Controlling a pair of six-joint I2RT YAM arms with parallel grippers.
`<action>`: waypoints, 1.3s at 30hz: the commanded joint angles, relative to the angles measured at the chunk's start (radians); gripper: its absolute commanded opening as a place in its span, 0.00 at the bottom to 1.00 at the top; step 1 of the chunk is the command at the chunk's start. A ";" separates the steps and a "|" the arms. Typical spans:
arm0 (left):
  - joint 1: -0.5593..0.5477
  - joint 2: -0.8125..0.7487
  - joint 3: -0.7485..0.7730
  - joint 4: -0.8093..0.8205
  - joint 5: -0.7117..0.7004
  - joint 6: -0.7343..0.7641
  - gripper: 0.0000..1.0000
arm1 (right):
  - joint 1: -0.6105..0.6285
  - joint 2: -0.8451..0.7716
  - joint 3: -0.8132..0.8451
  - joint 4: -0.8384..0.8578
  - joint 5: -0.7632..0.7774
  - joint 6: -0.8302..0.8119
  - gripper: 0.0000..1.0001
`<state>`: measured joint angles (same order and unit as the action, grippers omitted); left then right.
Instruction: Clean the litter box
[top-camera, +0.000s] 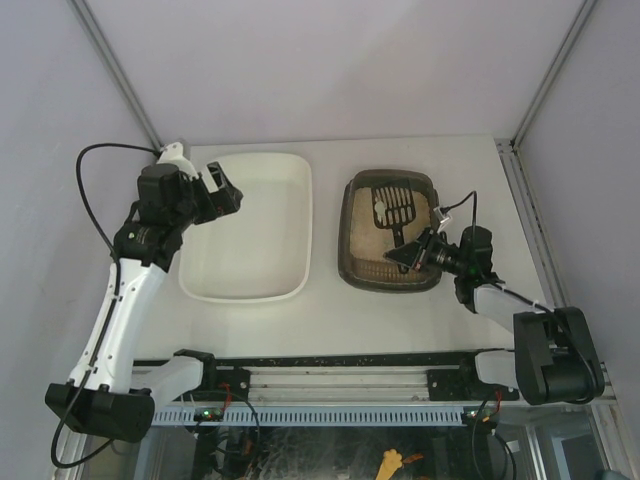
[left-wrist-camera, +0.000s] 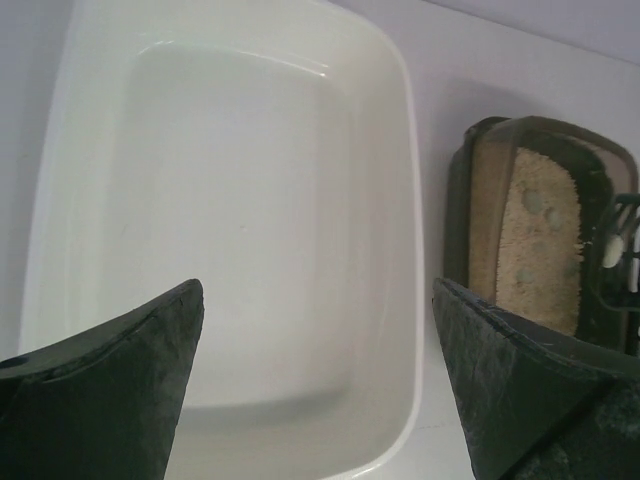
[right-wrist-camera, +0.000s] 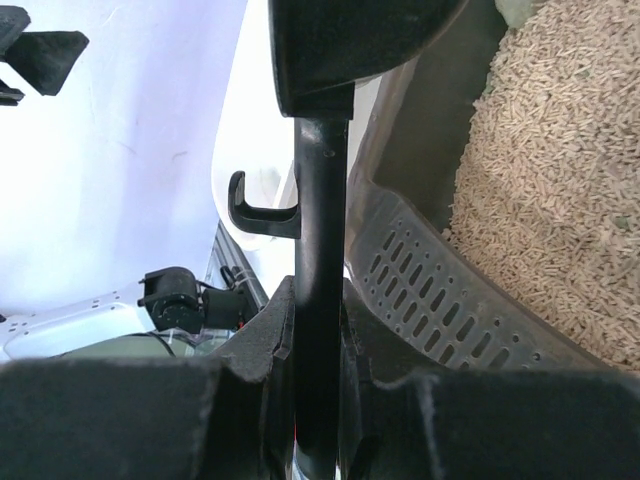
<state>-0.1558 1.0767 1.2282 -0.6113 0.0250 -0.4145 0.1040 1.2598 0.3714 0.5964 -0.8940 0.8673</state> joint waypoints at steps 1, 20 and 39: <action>0.013 -0.051 -0.028 -0.030 -0.066 0.087 0.99 | 0.009 -0.001 0.013 0.095 -0.030 0.047 0.00; 0.058 -0.093 -0.067 -0.093 -0.067 0.103 0.99 | -0.003 0.326 -0.050 0.824 -0.048 0.520 0.00; 0.075 -0.079 -0.091 -0.081 0.031 0.097 0.98 | 0.029 0.358 -0.036 0.861 -0.047 0.583 0.00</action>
<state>-0.0879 1.0042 1.1408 -0.7197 -0.0044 -0.3290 0.0956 1.6386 0.3111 1.3743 -0.9623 1.4288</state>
